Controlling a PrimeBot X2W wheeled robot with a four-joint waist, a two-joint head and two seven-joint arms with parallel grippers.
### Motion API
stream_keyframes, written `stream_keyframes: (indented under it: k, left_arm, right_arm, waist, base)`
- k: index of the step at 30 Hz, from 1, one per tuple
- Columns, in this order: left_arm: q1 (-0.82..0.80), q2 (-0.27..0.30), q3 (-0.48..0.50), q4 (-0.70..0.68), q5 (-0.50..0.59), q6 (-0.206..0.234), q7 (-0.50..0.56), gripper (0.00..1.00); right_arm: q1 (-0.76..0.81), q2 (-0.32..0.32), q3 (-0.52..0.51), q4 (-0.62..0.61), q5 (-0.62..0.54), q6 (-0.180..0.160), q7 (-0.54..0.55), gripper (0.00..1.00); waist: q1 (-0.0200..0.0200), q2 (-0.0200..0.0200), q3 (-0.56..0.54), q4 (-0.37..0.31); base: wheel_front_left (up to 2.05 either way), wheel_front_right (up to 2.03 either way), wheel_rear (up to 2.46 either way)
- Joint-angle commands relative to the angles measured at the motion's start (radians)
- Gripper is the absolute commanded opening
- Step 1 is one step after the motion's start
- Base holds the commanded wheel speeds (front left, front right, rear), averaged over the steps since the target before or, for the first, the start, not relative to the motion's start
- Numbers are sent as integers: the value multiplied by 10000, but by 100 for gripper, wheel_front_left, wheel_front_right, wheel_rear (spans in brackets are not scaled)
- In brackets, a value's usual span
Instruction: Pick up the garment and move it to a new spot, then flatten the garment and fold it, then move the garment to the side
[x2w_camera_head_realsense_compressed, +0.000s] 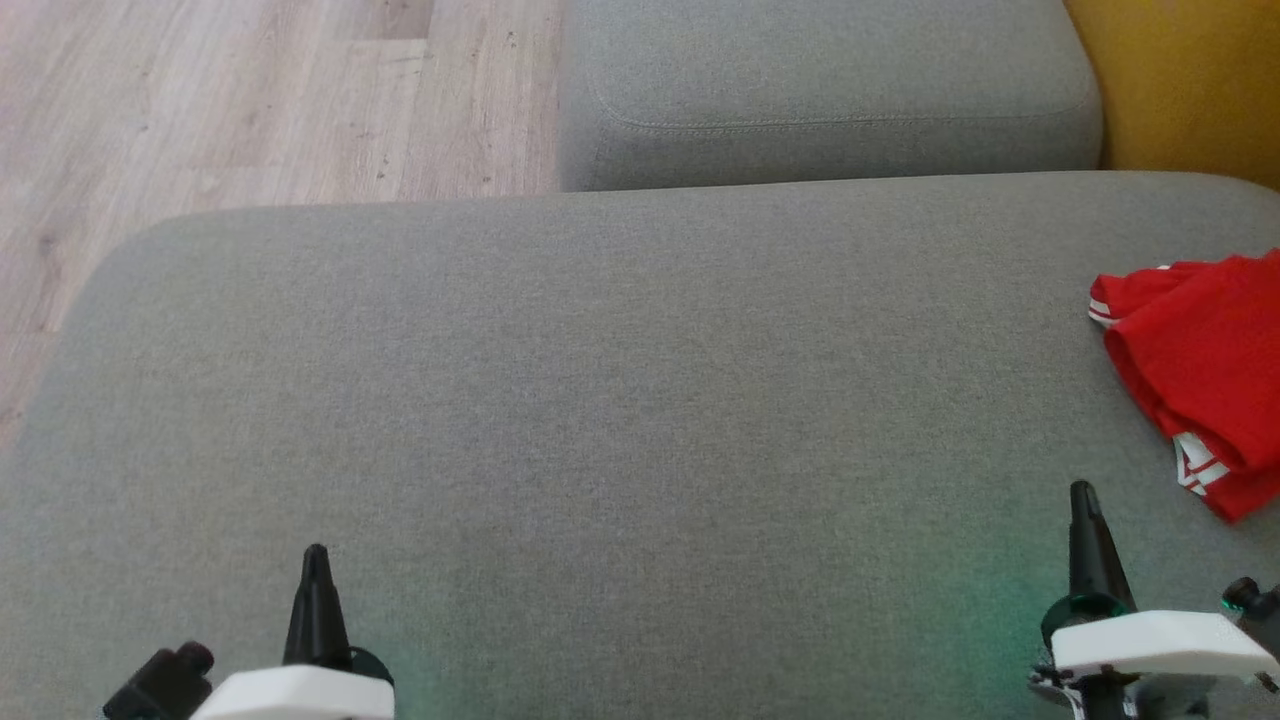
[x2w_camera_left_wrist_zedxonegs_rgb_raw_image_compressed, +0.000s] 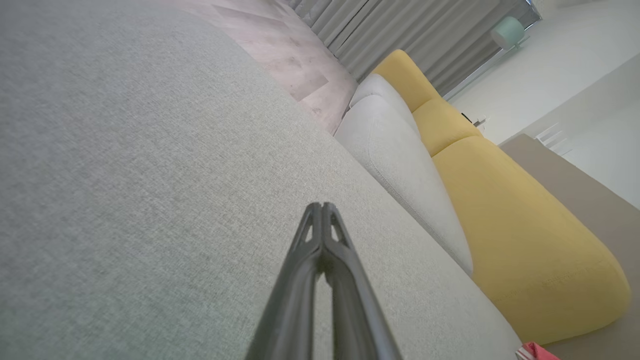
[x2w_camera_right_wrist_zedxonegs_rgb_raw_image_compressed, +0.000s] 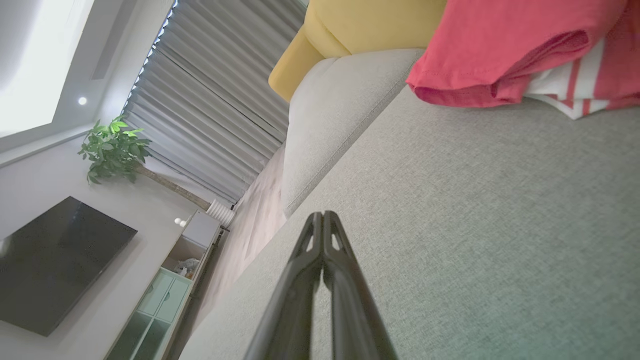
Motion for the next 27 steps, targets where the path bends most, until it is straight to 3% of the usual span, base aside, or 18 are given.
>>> stream_keyframes:
  k: [1,27]
  left_arm:
    - [-591,125,338,-237,-314,-86,68,0]
    - [-1195,132,1000,58,-3389,-532,771,0]
  right_arm:
    - [-541,-234,49,-253,337,-4,66,0]
    - [-1154,-259,-253,-16,3330,-6,779,0]
  waist:
    - [0,0,6,-10]
    - [-1,0,99,-195]
  base:
    - [0,0,0]
    - [0,0,0]
